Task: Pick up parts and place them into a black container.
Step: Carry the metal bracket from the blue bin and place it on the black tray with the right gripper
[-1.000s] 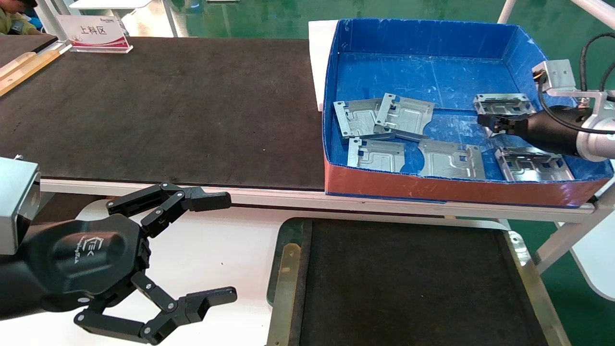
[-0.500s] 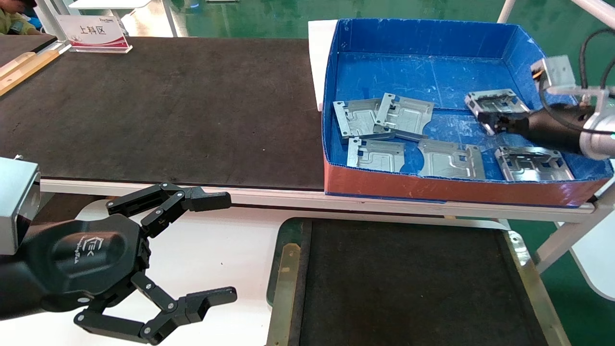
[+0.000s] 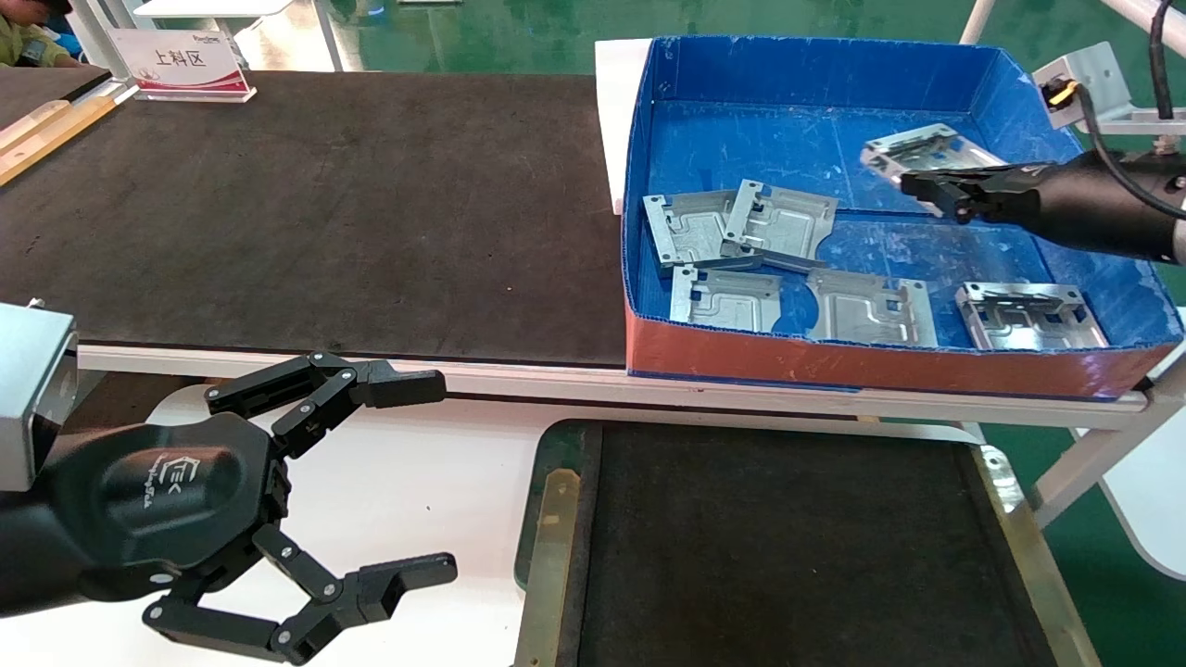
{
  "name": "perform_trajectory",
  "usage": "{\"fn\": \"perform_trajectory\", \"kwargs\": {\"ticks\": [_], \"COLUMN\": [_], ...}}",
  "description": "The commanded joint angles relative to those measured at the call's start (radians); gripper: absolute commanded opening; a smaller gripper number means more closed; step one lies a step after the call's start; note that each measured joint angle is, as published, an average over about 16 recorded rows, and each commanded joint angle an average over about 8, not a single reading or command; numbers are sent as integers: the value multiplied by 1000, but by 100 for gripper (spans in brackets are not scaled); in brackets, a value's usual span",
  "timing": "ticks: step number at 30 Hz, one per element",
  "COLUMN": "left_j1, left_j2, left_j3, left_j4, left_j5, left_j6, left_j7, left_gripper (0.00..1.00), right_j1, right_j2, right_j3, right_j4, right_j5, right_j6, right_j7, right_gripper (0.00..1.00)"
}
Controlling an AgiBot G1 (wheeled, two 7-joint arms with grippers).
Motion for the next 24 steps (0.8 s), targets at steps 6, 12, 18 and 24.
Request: {"fn": "perform_trajectory", "kwargs": {"ticks": [6, 12, 18, 24], "left_j1": [0, 0, 0, 0], "left_j2": [0, 0, 0, 0], "left_j3": [0, 0, 0, 0], "left_j4": [0, 0, 0, 0], "left_j5": [0, 0, 0, 0], "left_j6": [0, 0, 0, 0], "left_j7": [0, 0, 0, 0], "left_gripper": [100, 100, 100, 100], "right_j1": [-2, -18, -61, -153], "right_j2": [47, 80, 115, 164], "right_j3": [14, 30, 50, 71], "right_j4": [71, 171, 328, 576], "right_j5": [31, 69, 126, 214], "right_j6": [-180, -301, -403, -467], "right_j7": [-43, -30, 36, 156], "right_gripper": [0, 0, 0, 0]}}
